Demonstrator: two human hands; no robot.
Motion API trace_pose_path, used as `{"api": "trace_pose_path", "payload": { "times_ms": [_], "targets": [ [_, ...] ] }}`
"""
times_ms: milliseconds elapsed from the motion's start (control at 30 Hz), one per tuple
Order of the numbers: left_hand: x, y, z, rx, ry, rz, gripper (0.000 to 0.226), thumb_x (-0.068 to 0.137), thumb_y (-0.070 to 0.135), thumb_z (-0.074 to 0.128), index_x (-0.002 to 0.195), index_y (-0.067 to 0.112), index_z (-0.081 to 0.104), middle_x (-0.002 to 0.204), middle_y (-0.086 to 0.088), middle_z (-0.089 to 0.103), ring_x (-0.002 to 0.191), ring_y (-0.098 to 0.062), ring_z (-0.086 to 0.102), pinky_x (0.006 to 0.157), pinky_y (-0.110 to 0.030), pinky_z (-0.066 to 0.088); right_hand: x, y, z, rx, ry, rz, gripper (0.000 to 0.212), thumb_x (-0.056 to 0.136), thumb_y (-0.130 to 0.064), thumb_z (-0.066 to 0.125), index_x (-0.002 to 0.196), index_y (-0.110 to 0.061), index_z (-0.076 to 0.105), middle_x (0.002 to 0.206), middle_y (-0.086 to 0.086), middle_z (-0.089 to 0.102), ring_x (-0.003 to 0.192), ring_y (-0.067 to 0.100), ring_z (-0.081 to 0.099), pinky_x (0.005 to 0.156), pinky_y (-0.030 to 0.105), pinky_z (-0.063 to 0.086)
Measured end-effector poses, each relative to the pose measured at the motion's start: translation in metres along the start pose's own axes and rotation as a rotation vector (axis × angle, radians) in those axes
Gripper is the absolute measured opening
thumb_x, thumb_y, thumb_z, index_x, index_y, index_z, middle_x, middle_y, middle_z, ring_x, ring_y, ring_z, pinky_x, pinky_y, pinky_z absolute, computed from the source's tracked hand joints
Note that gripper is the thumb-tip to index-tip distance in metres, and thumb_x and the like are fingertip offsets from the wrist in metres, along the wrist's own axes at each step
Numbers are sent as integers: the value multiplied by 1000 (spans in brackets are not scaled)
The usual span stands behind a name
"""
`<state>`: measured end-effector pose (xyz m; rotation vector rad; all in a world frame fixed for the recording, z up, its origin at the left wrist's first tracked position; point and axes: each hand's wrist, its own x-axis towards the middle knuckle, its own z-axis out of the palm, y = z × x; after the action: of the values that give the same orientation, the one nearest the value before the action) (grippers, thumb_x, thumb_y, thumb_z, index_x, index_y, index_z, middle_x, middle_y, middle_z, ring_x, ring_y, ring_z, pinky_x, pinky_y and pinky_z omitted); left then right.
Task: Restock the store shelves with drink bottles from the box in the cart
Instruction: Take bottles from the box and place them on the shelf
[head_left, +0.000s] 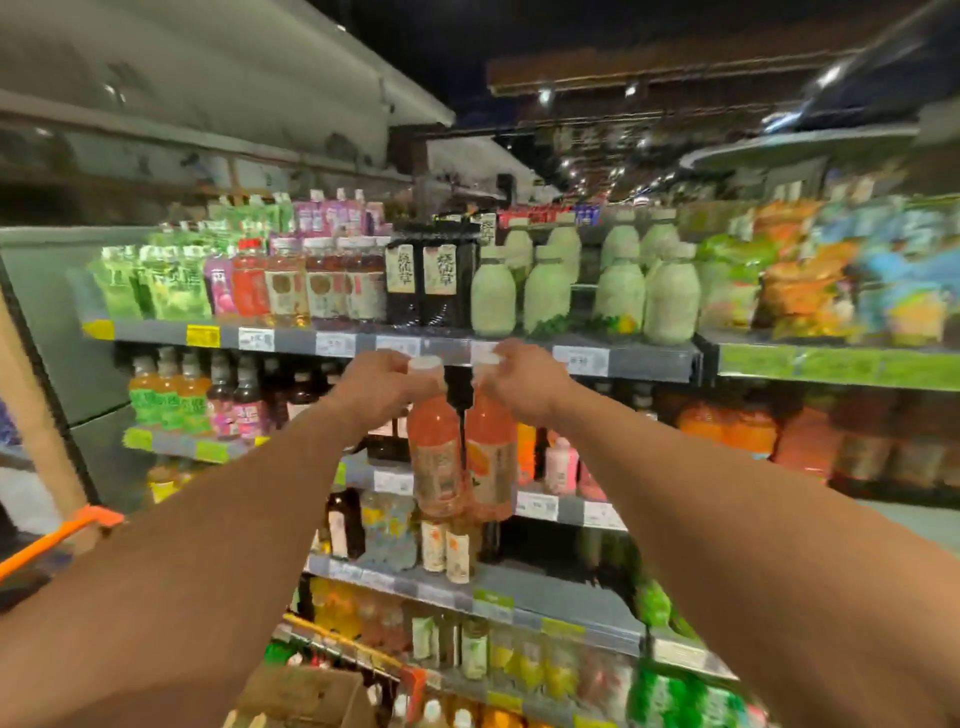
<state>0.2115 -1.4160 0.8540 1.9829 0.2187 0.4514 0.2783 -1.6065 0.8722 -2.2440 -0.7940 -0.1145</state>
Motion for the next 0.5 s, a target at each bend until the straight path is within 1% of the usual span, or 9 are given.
{"api": "trace_pose_path", "payload": {
  "times_ms": [33,67,133,200,267,333,400,467,500],
  "targets": [
    [0,10,15,-2,-24,14,36,60,26,82,88,6,71,84,-10,74,82,-26,71,71,-39,58,-8,9,-13,-12,33,21,44,84,-30,62,122,-8,56,109,12,64,97,30,61,76,34,50],
    [-1,20,29,0,-47,31,32,65,23,82,89,6,70,84,-9,73,80,-24,71,67,-37,58,-16,18,-25,-21,54,33,48,85,-31,61,127,-9,53,115,13,63,102,31,60,80,35,49],
    [-5,37,58,10,-100,64,25,71,20,82,89,7,71,81,-7,73,77,-22,70,63,-35,56,-33,38,-47,-58,86,37,43,85,-32,61,123,-11,54,115,13,63,102,30,59,75,32,46],
    [-11,51,87,0,-150,82,21,73,21,82,86,9,72,81,-5,74,79,-20,71,64,-32,55,-52,60,-69,-92,118,58,44,85,-35,61,120,-9,52,113,12,62,104,30,57,72,30,40],
    [-21,64,118,2,-171,98,23,72,24,83,87,11,73,82,-3,74,79,-17,70,62,-28,53,-74,79,-91,-120,147,78,47,85,-37,61,122,-9,51,111,11,63,103,30,58,71,29,38],
    [-33,75,150,22,-182,117,26,71,27,84,87,10,72,79,-2,72,77,-16,68,58,-26,51,-97,97,-112,-137,170,75,49,86,-35,61,128,-13,50,107,9,65,102,29,60,71,27,38],
    [-45,85,183,15,-192,113,27,71,27,84,86,10,70,77,-1,68,75,-16,65,60,-28,51,-121,116,-132,-139,187,74,48,86,-33,62,128,-14,51,105,9,65,101,29,60,70,26,37],
    [-57,95,215,4,-218,105,29,70,26,85,89,9,70,80,-4,68,74,-17,63,62,-29,49,-143,136,-152,-164,185,108,48,86,-37,62,125,-11,51,112,11,64,104,32,59,71,29,39],
    [-63,100,232,9,-232,115,28,70,25,85,88,8,71,78,-5,68,71,-17,62,60,-28,48,-154,146,-162,-178,184,135,50,86,-40,62,125,-10,50,115,12,62,105,33,58,73,32,41]
  ]
}}
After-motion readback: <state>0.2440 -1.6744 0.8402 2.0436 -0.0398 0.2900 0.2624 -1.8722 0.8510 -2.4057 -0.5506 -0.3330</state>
